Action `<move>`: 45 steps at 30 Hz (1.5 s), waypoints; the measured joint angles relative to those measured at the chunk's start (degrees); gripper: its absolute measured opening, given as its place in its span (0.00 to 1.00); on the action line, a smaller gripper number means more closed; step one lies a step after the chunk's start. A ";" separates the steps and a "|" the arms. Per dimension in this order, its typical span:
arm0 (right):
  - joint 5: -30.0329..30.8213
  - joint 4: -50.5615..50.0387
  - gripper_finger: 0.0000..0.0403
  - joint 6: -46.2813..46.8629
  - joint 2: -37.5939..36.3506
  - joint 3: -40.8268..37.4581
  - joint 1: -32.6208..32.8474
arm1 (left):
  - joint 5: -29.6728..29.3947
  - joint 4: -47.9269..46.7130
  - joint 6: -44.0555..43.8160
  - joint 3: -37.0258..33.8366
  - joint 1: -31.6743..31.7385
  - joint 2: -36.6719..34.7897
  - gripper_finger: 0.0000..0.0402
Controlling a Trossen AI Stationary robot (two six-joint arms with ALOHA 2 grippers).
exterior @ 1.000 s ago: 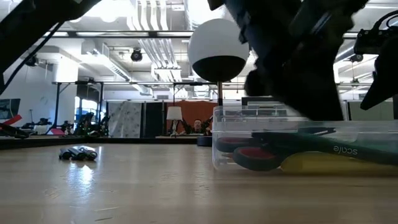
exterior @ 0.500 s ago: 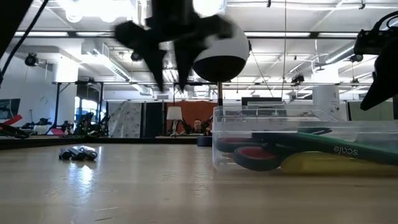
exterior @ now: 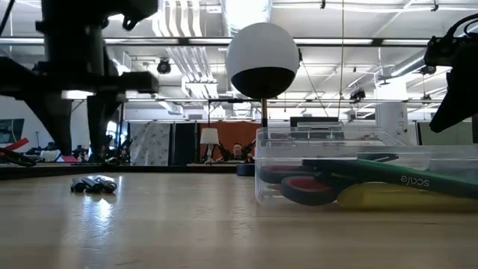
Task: Pick & place school supplies into a supply box
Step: Put the black pen into the transparent supply box
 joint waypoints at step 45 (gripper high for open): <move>-0.03 -0.39 0.48 -0.32 -0.01 -0.13 0.00 | 0.82 10.37 -0.15 -13.16 4.24 -0.44 0.27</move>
